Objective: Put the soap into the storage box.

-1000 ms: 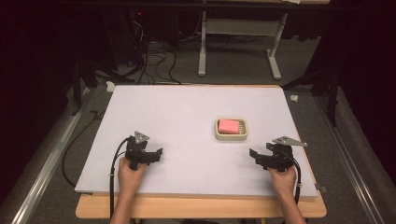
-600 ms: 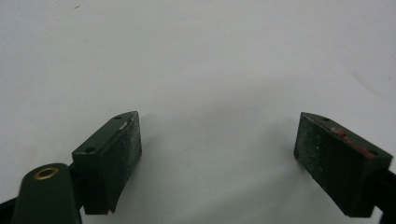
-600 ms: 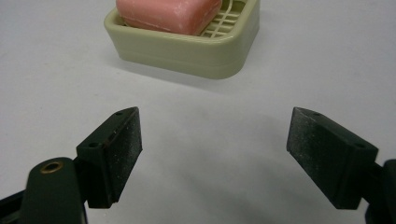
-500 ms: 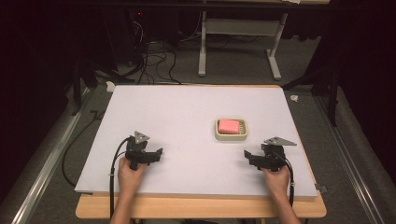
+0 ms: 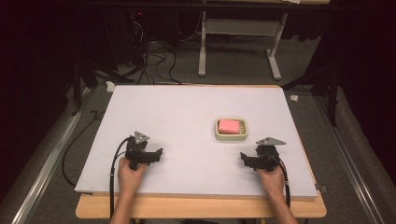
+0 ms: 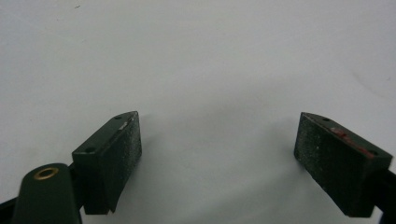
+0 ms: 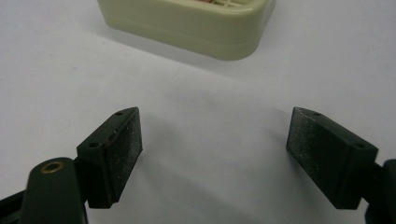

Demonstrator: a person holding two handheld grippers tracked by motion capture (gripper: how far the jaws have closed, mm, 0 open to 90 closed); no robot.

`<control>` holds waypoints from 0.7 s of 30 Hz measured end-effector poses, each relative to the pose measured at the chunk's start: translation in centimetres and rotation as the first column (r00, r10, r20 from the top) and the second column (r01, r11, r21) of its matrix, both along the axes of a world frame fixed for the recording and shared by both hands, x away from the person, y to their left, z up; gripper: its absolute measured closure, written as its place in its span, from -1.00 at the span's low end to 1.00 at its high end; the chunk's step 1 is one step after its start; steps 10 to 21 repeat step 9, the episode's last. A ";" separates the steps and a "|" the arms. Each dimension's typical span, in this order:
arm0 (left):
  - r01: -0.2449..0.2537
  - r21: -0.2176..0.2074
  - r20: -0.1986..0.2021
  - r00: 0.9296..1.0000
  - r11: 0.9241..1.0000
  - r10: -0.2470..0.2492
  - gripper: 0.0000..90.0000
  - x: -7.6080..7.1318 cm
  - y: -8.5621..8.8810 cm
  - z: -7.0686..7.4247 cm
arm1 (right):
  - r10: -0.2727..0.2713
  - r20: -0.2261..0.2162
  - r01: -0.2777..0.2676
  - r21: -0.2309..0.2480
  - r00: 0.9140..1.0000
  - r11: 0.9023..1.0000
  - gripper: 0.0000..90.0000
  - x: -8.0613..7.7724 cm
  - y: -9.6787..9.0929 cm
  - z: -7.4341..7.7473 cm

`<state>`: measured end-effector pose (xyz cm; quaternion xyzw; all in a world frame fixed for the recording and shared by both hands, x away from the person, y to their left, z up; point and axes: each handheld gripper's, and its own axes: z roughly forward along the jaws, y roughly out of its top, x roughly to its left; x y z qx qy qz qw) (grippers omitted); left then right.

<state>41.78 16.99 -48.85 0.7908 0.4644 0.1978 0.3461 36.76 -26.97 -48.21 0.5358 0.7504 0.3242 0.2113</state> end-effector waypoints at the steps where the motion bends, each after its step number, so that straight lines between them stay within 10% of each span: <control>1: 0.000 0.000 0.000 1.000 1.000 0.000 -0.65 0.0 0.0 0.0 | 0.000 0.000 0.000 -0.013 1.000 1.000 -0.59 0.0 0.1 0.0; 21: 0.000 0.000 0.001 1.000 1.000 0.000 -0.65 0.0 0.0 0.0 | 0.005 0.004 -0.005 -0.042 1.000 0.999 -0.60 0.0 0.4 -0.1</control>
